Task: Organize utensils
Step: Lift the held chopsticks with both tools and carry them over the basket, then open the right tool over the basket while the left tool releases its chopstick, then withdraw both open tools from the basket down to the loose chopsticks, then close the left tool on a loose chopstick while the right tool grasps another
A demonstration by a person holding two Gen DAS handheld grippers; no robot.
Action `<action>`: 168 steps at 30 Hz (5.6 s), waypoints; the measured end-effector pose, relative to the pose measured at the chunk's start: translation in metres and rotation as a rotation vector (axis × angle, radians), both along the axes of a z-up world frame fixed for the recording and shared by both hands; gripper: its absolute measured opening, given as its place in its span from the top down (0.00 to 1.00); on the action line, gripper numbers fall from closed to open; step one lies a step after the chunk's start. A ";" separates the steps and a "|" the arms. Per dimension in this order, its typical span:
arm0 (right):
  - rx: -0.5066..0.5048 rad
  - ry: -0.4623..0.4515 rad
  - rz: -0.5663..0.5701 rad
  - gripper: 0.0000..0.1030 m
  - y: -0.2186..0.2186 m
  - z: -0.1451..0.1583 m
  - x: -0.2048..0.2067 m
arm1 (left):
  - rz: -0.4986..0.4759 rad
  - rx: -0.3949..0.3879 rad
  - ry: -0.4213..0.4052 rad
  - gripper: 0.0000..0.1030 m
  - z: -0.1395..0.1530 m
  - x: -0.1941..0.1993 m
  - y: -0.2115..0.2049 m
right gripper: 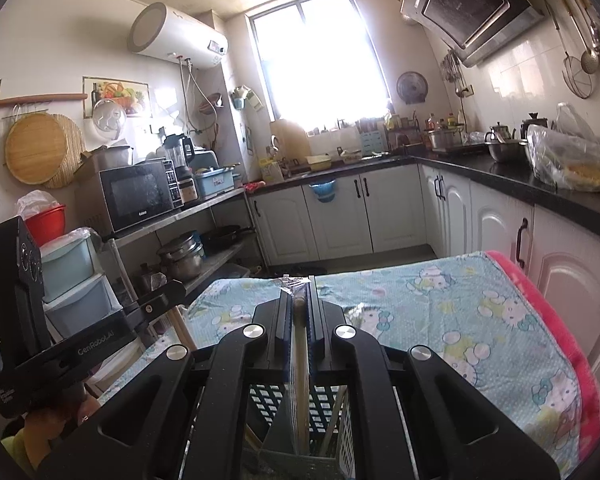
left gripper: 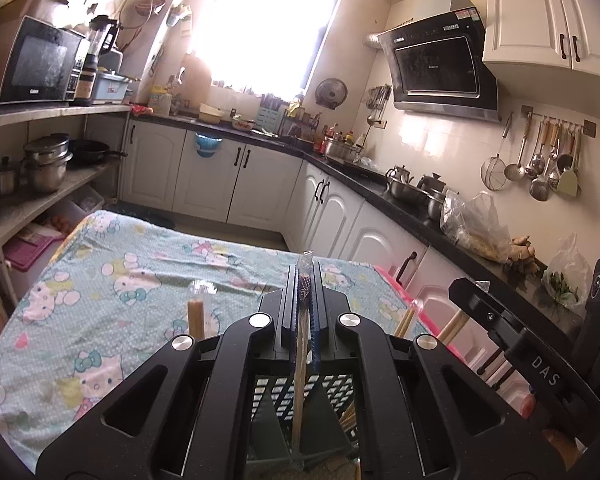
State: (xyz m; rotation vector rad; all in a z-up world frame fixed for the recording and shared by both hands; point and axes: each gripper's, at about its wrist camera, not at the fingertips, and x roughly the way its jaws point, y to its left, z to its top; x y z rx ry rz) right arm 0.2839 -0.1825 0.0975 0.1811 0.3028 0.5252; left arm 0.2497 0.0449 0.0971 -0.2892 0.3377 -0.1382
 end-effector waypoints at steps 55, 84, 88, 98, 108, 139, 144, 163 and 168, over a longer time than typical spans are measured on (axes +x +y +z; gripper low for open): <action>-0.021 0.184 -0.060 0.51 -0.039 -0.043 -0.056 | 0.043 -0.071 0.091 0.34 -0.025 -0.058 0.015; -0.109 0.229 0.009 0.46 -0.029 -0.061 -0.087 | 0.063 -0.118 0.181 0.11 -0.054 -0.098 0.035; -0.125 0.232 0.025 0.46 -0.026 -0.063 -0.091 | 0.070 -0.119 0.193 0.11 -0.056 -0.102 0.038; -0.152 0.245 0.053 0.46 -0.020 -0.069 -0.102 | 0.085 -0.107 0.218 0.11 -0.065 -0.112 0.042; -0.186 0.264 0.063 0.46 -0.018 -0.077 -0.114 | 0.077 -0.095 0.264 0.11 -0.079 -0.118 0.043; -0.273 0.419 0.063 0.46 -0.020 -0.138 -0.114 | -0.014 -0.122 0.496 0.36 -0.153 -0.122 0.033; -0.274 0.440 0.062 0.46 -0.022 -0.145 -0.114 | -0.049 -0.173 0.520 0.56 -0.162 -0.118 0.032; -0.281 0.510 0.045 0.46 -0.024 -0.160 -0.098 | -0.015 -0.350 0.597 0.91 -0.181 -0.079 0.062; -0.302 0.552 0.023 0.55 -0.022 -0.167 -0.090 | -0.009 -0.375 0.602 0.95 -0.182 -0.079 0.067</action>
